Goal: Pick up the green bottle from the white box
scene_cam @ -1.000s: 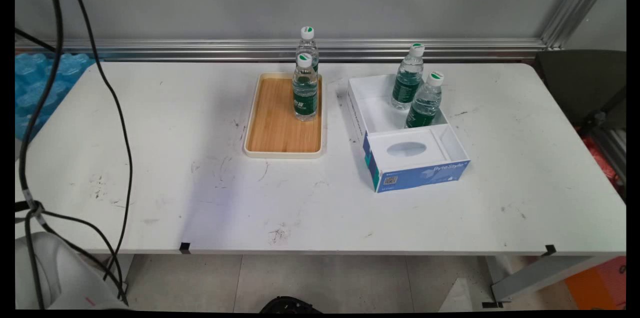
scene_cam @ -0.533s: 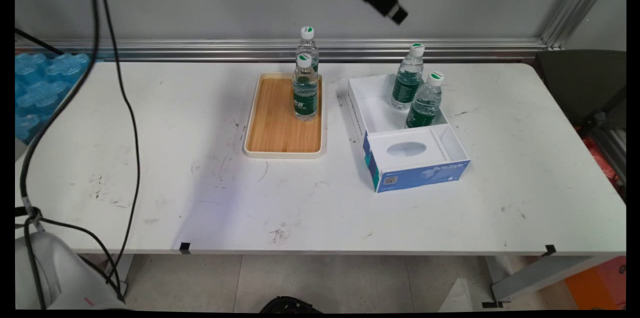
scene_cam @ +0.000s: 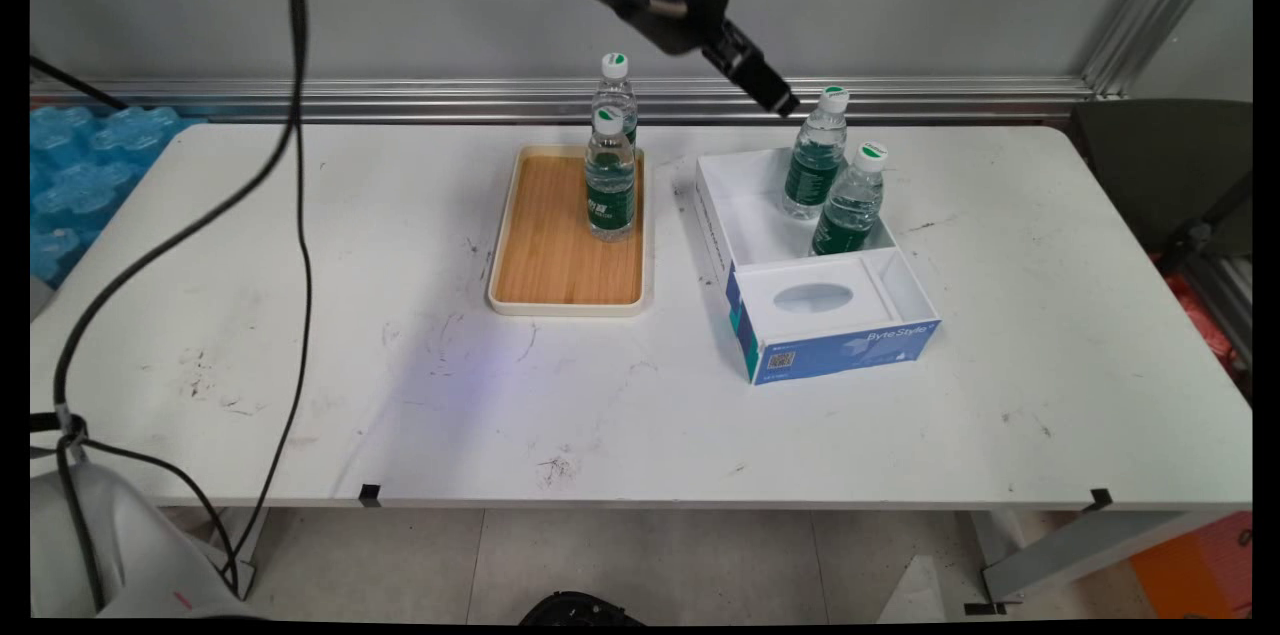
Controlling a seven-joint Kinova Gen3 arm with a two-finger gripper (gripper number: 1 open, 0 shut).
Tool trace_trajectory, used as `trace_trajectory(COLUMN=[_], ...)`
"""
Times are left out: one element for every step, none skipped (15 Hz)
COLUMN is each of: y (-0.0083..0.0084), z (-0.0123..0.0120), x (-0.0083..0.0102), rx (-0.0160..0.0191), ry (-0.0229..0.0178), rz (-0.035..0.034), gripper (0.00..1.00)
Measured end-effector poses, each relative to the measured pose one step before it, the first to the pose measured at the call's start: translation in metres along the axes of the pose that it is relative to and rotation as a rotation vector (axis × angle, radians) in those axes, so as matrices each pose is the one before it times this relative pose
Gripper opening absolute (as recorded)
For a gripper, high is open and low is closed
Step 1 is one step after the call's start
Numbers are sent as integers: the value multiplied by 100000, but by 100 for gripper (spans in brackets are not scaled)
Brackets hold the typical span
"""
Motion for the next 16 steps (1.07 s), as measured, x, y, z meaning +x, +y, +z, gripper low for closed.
trace_trajectory(y=[-222, -170, -206, -204, -187, -143, -208, -260, -288, -229, -258, -234, -205, -157, -179, -80], z=[1167, 937, 1114, 1087, 940, 615, 880, 1045, 1001, 853, 980, 965, 805, 480, 740, 534], x=[-316, -237, -240, -230, -127, -50, -80, -56, -38, -4, 33, 66, 41, -6, 51, 104], rx=[434, 357, 464, 470, 476, 390, 565, 631, 647, 461, 435, 254, 146, 138, 83, -64], ry=[-742, -576, -638, -558, -303, -108, -170, -198, -119, -77, -9, 89, 69, 76, 98, 105], rz=[42, 18, -98, -197, -421, -468, -707, -778, -678, -419, -371, -118, -62, -27, 76, 236], gripper=[100, 100, 100, 100, 100, 100, 100, 100, 100, 100, 100, 100, 100, 100, 100, 100])
